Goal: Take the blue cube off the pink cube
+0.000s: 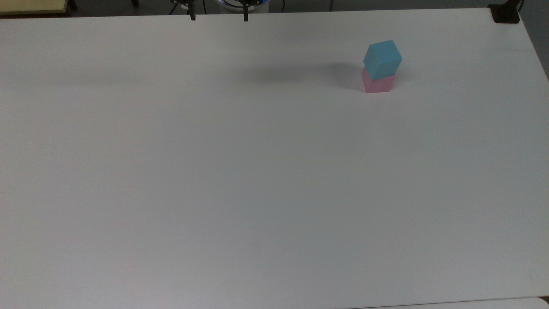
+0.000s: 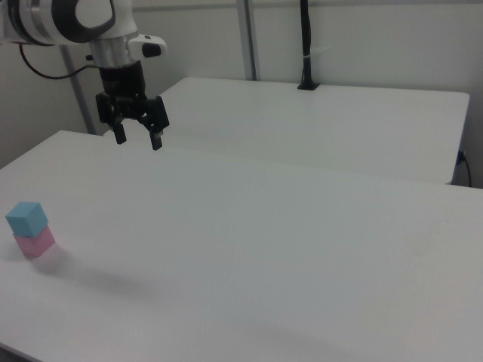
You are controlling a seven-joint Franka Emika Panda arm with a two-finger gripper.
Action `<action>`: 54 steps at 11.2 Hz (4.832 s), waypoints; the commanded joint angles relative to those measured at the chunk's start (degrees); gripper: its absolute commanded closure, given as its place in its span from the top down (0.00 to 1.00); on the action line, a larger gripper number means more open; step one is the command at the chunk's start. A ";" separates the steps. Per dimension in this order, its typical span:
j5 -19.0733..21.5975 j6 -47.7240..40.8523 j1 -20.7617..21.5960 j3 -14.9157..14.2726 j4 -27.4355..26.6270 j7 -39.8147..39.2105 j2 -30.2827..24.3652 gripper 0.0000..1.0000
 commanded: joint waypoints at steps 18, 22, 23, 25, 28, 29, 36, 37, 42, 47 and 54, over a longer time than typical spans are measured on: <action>2.76 17.35 30.19 7.45 -5.33 22.20 16.18 1.00; 1.01 19.32 30.90 8.59 -6.55 23.10 18.05 0.77; 1.00 18.01 30.38 8.59 -6.55 22.32 17.35 0.38; 1.70 13.46 28.72 7.98 -6.47 16.81 14.90 0.15; 1.97 11.06 21.55 1.57 -3.33 8.81 12.68 0.15; 1.71 11.41 18.28 0.17 -1.91 5.38 13.03 0.15; 1.35 24.06 -5.03 -6.35 12.48 -11.79 29.35 0.16; 1.27 26.15 -6.61 -6.35 13.82 -11.79 31.30 0.16; 1.09 40.02 -11.90 -6.70 14.01 -13.11 37.18 0.17; 1.35 46.02 -12.34 -7.58 13.66 -12.67 40.63 0.32; 1.35 47.09 -12.17 -8.89 13.40 -12.76 40.72 1.00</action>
